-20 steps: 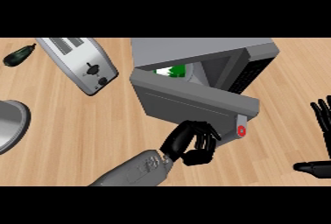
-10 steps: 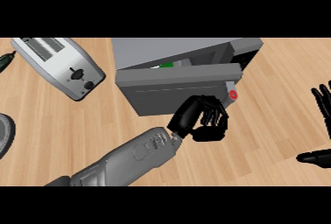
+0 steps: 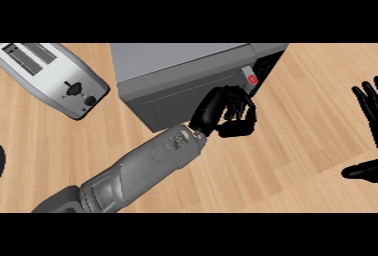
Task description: Pick up the milk, place it into the microwave and close the microwave
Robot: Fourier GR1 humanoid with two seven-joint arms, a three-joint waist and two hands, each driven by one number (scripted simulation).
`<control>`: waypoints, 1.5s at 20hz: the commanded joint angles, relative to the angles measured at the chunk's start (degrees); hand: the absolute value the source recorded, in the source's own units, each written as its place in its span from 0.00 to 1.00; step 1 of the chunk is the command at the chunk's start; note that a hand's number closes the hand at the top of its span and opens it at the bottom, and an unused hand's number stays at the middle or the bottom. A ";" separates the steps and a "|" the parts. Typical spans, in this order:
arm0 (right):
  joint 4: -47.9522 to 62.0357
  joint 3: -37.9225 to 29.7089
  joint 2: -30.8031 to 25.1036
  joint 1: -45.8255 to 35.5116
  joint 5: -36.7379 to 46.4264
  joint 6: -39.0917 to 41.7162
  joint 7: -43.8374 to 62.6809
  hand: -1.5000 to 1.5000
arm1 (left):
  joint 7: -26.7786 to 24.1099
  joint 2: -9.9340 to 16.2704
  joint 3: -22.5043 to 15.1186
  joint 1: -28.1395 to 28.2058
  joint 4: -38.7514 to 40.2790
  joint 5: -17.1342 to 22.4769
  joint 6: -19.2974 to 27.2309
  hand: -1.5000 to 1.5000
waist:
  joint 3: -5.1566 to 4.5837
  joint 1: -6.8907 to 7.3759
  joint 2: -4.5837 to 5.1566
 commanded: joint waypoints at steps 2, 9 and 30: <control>-0.68 0.57 -1.13 -2.12 -1.25 4.17 -0.57 0.00 | -0.21 -1.55 1.52 -5.81 1.46 1.85 0.51 1.00 | 0.19 -2.04 0.47; -3.15 3.30 -1.44 -4.06 -3.98 8.03 2.95 0.00 | -1.08 -1.51 1.25 -5.86 1.36 3.67 2.63 1.00 | 0.12 -2.50 0.51; -19.49 13.10 -5.28 -7.99 -4.70 16.09 9.30 1.00 | -1.88 -1.50 0.11 -7.30 2.94 7.99 6.31 1.00 | 0.35 -5.31 0.07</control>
